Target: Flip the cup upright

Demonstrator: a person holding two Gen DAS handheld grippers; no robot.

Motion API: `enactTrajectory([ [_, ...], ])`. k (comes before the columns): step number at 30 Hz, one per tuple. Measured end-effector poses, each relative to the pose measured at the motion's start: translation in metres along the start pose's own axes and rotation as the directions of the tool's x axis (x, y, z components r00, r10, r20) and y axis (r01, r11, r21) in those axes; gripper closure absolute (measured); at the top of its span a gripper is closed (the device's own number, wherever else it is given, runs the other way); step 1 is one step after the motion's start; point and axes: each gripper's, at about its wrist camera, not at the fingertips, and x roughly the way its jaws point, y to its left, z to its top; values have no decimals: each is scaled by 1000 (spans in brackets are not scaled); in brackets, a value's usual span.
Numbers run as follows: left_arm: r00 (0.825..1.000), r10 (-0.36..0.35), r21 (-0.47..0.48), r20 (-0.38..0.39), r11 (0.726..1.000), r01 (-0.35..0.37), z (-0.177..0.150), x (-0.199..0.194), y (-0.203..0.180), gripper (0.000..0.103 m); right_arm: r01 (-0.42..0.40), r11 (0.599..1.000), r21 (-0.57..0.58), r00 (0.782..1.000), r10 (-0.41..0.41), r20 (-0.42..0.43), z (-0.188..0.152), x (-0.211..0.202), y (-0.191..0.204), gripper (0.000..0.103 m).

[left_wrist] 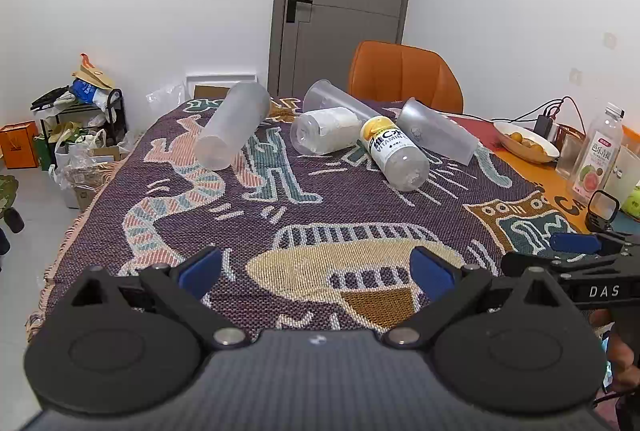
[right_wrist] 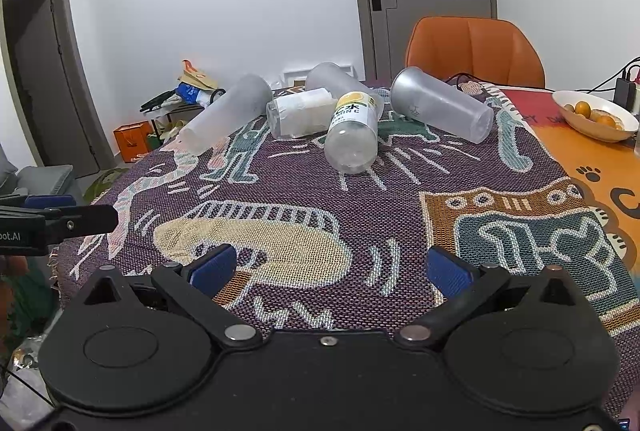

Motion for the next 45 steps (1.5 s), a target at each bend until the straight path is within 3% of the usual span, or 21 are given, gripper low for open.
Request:
enactTrajectory([
  [25,1000,0,6,17,1000,0,2,-4,3,3,9,1000,4,1000,-9,-1,1,1,-3,0],
  [37,1000,-28,9,5,1000,28,10,19,-5,3,39,999,-23,999,-39,10,8,9,-16,0],
  [45,997,-64,12,43,998,63,27,34,-15,4,58,997,-59,997,-55,58,23,14,-32,0],
])
